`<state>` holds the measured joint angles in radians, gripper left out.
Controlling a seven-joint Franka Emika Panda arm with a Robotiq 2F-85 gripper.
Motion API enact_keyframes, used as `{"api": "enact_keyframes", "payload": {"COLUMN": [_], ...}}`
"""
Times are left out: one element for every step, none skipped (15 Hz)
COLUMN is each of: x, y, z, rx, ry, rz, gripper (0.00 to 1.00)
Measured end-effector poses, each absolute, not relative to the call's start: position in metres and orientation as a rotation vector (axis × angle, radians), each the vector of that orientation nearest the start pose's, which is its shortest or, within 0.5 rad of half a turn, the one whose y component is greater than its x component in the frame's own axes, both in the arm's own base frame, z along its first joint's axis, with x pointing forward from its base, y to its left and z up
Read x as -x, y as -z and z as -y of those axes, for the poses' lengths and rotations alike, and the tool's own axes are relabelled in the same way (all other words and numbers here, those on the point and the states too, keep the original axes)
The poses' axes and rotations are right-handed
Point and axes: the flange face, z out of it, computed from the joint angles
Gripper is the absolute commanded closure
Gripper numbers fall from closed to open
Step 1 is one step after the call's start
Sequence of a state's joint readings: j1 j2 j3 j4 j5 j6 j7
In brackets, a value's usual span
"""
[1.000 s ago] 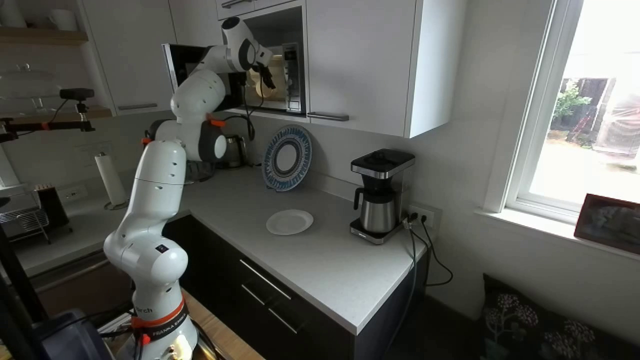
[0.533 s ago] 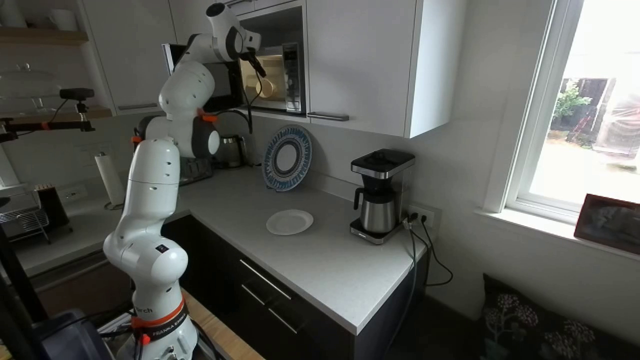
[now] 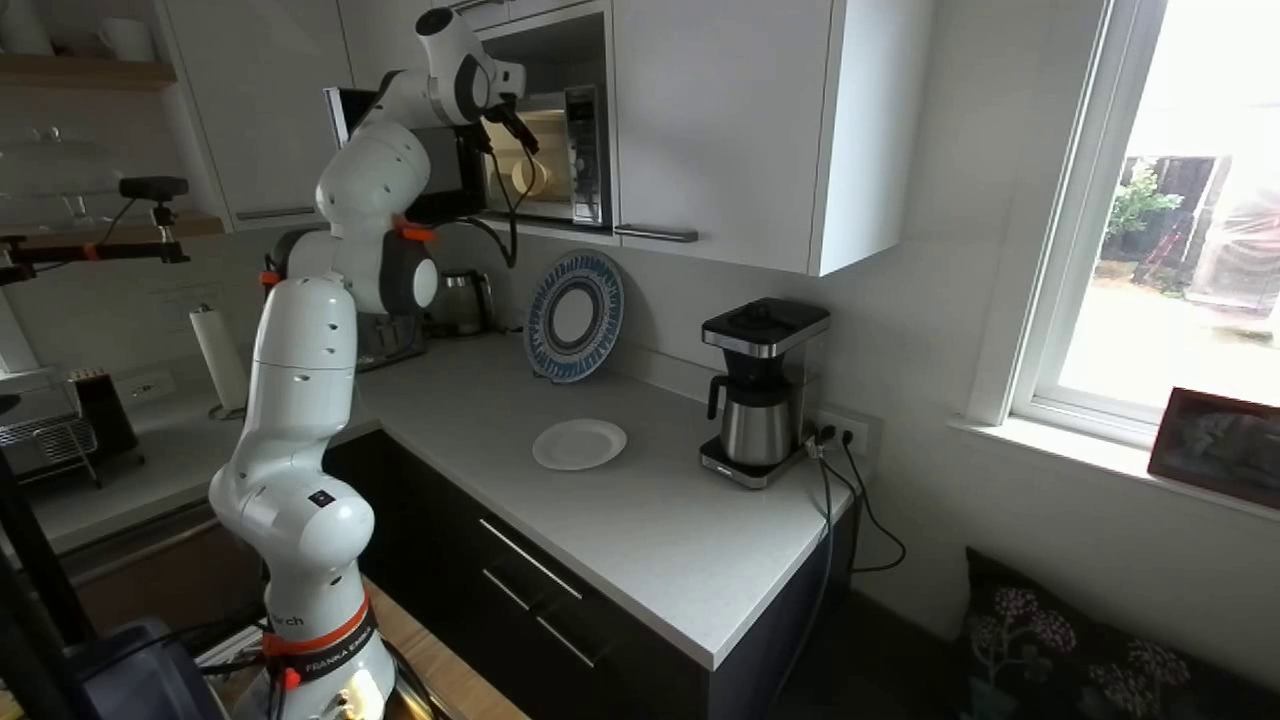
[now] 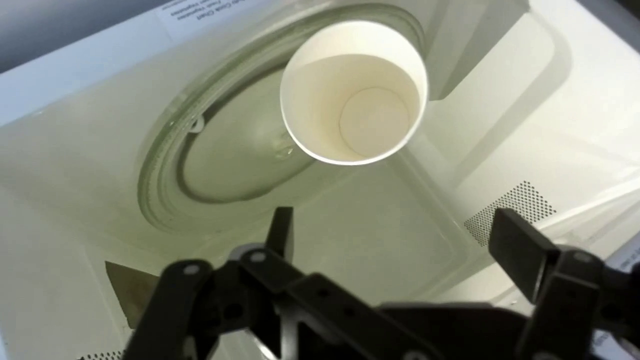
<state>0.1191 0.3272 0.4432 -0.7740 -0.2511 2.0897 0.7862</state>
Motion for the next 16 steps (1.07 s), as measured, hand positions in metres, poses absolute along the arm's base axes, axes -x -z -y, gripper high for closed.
{"api": "enact_keyframes", "payload": {"x": [-0.565, -0.565, -0.565, -0.565, -0.566, -0.568, -0.572, -0.576, -0.58, -0.584, -0.587, -0.591, -0.594, -0.596, -0.597, -0.597], "y": [-0.88, -0.88, -0.88, -0.88, -0.88, -0.878, -0.875, -0.871, -0.866, -0.861, -0.856, -0.851, -0.847, -0.844, -0.842, -0.842], "z": [-0.236, -0.236, -0.236, -0.236, -0.235, -0.233, -0.231, -0.229, -0.228, -0.228, -0.228, -0.229, -0.23, -0.23, -0.231, -0.231], "rx": [2.353, 2.353, 2.353, 2.353, 2.36, 2.375, 2.396, 2.418, 2.442, 2.466, 2.491, 2.513, 2.532, 2.547, 2.559, 2.568], "ry": [1.147, 1.147, 1.147, 1.148, 1.162, 1.175, 1.194, 1.208, 1.218, 1.224, 1.227, 1.228, 1.229, 1.232, 1.239, 1.248], "rz": [-0.377, -0.377, -0.377, -0.377, -0.378, -0.373, -0.362, -0.349, -0.33, -0.307, -0.278, -0.247, -0.214, -0.18, -0.146, -0.115], "gripper": [0.0, 0.0, 0.0, 0.0, 0.0, 0.0, 0.0, 0.0, 0.0, 0.0, 0.0, 0.0, 0.0, 0.0, 0.0, 0.0]}}
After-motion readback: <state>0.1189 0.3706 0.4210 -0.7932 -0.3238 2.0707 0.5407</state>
